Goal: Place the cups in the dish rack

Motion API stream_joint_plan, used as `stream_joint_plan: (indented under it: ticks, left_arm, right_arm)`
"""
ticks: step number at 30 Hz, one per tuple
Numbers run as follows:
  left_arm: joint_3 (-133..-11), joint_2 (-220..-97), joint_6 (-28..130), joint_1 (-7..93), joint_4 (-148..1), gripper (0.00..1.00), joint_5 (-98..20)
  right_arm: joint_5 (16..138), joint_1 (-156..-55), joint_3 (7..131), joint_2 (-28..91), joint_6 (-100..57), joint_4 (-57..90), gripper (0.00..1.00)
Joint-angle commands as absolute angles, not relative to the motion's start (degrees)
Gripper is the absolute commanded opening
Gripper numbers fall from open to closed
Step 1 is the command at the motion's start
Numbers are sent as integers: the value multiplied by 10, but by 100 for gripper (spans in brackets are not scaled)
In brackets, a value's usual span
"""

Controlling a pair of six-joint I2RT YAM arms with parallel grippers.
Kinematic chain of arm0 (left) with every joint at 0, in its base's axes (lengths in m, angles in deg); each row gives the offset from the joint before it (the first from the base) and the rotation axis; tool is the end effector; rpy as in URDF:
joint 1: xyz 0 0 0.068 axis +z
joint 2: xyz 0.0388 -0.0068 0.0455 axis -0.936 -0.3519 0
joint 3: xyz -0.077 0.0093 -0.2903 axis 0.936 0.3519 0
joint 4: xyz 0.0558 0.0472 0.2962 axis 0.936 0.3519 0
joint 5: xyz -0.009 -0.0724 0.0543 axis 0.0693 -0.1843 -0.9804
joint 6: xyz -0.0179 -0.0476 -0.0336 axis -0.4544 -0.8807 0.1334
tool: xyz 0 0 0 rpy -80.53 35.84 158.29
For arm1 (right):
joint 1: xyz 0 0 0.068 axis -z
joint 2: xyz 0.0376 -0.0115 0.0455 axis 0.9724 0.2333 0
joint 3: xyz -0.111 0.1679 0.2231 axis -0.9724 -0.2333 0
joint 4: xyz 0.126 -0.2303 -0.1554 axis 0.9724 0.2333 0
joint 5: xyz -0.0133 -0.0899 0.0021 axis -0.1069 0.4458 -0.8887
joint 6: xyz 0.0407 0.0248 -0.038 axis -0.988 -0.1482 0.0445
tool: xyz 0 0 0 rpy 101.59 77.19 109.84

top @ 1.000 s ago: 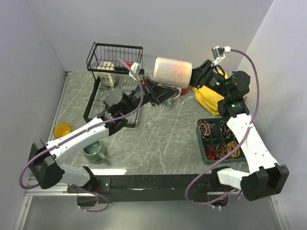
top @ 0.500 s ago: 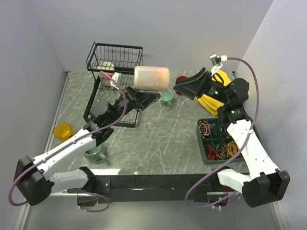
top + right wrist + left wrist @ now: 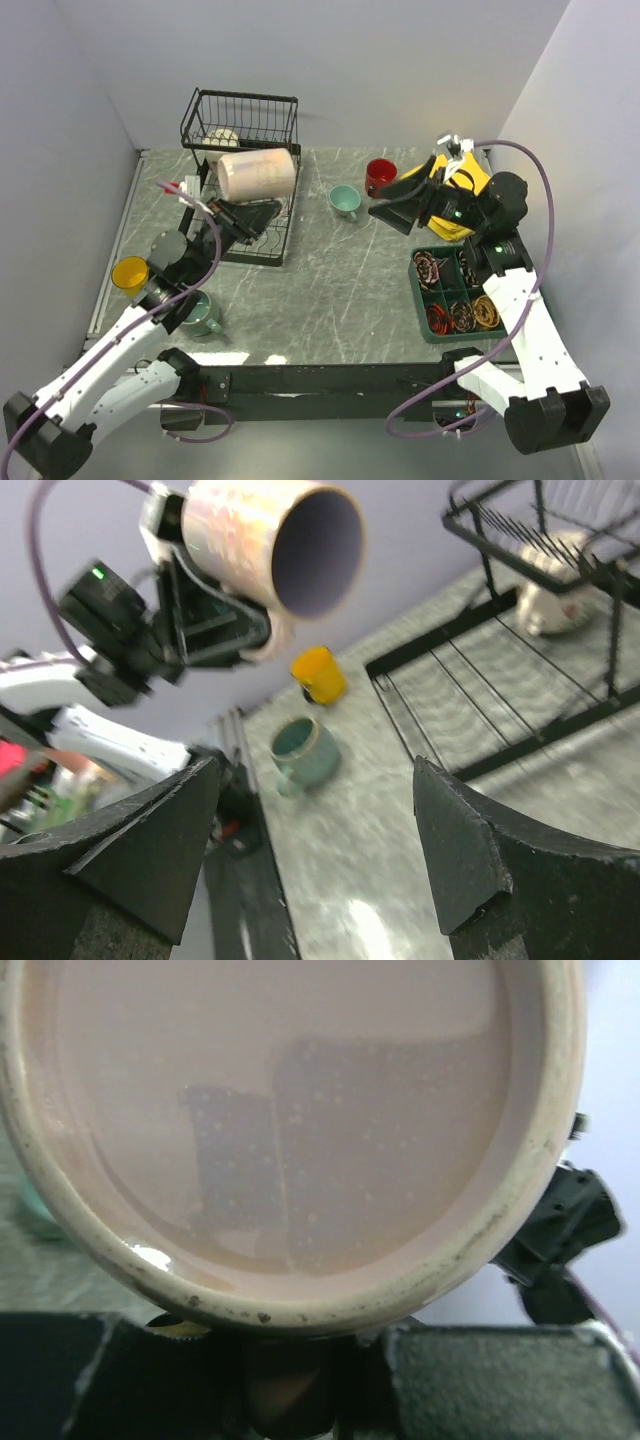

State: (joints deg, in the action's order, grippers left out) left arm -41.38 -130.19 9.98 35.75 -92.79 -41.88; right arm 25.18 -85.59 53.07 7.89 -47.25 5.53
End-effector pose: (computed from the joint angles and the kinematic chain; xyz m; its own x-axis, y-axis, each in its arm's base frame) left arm 0.1909 -0.1322 0.3905 -0.3612 -0.7045 -0.6109 0.5587 0.3610 -0.7467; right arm 0.2377 0.0777 0.4515 -0.3125 0.2293 -0.9218 -0.8800 0.2954 0.3718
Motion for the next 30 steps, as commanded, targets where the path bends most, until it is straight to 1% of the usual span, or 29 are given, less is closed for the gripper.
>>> stream_joint_plan:
  ticks: [1, 4, 7, 9, 11, 12, 18, 22, 30]
  left_arm:
    - [-395, -1253, 181, 389, -912, 1, -472]
    - [-372, -1242, 198, 415, -903, 1, -493]
    - [-348, -1239, 208, 443, -908, 1, -501]
    - [-334, -1241, 211, 464, -912, 1, -508]
    - [-321, -1245, 211, 479, -927, 1, -510]
    - [-317, -1254, 210, 494, -933, 1, -510]
    - [-312, -1328, 219, 551, -973, 1, -508]
    - [-322, -1382, 225, 580, -988, 1, -521]
    - [-357, -1482, 243, 610, -995, 1, -561]
  right_arm:
    - [216, -836, 516, 54, -345, 160, 84]
    - [197, -816, 501, 53, -278, 231, 84]
    - [204, -804, 479, 51, -189, 287, 84]
    - [213, -798, 445, 46, -131, 292, 85]
    - [216, -790, 413, 34, -109, 273, 85]
    - [211, -776, 380, 30, -108, 243, 85]
    - [158, -722, 313, 27, -82, 213, 86]
    - [145, -697, 313, 34, -67, 230, 86]
    - [127, -675, 302, 23, -87, 211, 86]
